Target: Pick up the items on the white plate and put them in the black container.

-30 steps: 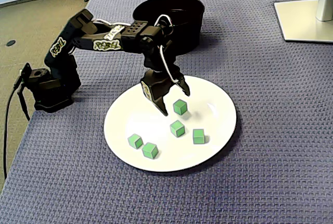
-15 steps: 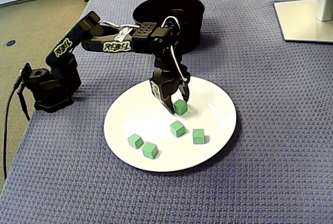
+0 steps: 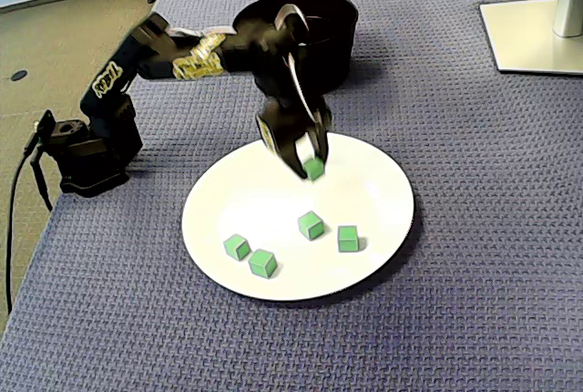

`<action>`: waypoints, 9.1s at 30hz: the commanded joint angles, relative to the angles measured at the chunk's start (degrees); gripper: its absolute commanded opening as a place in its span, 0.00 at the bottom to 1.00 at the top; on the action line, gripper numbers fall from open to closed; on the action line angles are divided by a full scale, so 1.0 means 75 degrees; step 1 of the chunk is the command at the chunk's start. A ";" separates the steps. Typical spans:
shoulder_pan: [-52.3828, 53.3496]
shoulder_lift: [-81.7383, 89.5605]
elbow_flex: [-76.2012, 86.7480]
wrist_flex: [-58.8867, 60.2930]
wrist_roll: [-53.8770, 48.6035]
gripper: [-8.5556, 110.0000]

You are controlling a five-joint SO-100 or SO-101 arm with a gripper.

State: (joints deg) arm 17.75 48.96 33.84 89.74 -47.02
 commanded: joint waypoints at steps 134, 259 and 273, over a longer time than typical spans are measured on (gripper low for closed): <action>0.3152 0.7102 0.7008 -0.3035 -0.1500 0.07; 0.3305 0.3293 0.8461 -0.8871 -0.5391 0.07; 0.0387 0.7992 0.2168 -0.1336 0.1371 0.07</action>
State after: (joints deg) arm 32.87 101.34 63.63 70.31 -48.34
